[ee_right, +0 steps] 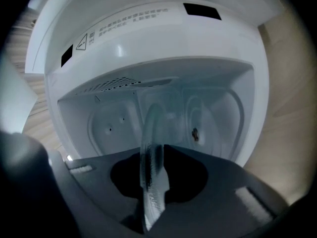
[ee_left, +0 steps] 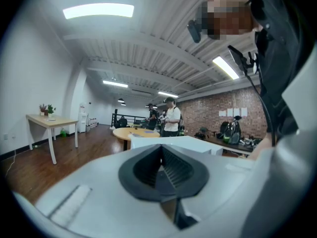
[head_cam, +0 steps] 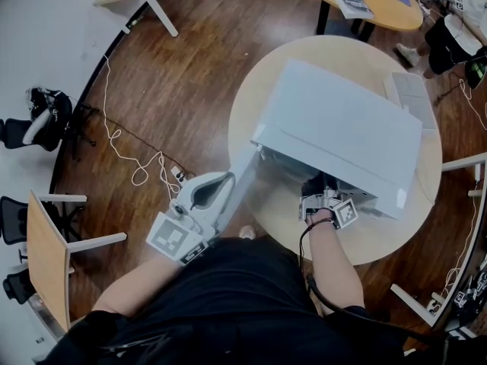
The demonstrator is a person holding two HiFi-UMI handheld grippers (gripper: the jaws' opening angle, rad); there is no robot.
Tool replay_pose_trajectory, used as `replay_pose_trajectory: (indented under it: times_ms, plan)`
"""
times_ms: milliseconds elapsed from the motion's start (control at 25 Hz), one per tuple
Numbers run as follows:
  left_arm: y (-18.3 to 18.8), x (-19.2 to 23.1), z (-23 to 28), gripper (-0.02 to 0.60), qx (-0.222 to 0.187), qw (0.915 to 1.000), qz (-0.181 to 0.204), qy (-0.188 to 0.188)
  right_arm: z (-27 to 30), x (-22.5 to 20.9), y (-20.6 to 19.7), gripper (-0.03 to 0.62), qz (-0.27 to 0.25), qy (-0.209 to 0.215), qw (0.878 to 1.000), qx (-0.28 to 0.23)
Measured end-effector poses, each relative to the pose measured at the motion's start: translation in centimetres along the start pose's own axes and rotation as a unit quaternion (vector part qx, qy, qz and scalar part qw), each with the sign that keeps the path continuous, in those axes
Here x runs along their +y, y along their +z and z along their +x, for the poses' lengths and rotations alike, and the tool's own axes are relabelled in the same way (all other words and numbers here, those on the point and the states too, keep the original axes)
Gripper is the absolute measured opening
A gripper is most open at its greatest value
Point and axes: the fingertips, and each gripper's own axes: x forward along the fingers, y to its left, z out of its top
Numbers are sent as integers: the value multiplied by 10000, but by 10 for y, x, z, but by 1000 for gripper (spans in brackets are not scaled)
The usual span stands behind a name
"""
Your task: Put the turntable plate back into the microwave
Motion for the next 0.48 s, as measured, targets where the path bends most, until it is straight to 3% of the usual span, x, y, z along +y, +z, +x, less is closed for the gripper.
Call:
replay_pose_trajectory:
  times_ms: [480]
  plan:
    - [-2,9,-5,6,8,9999,-144,45,7,-26,19,40,10,-19,9989,-471]
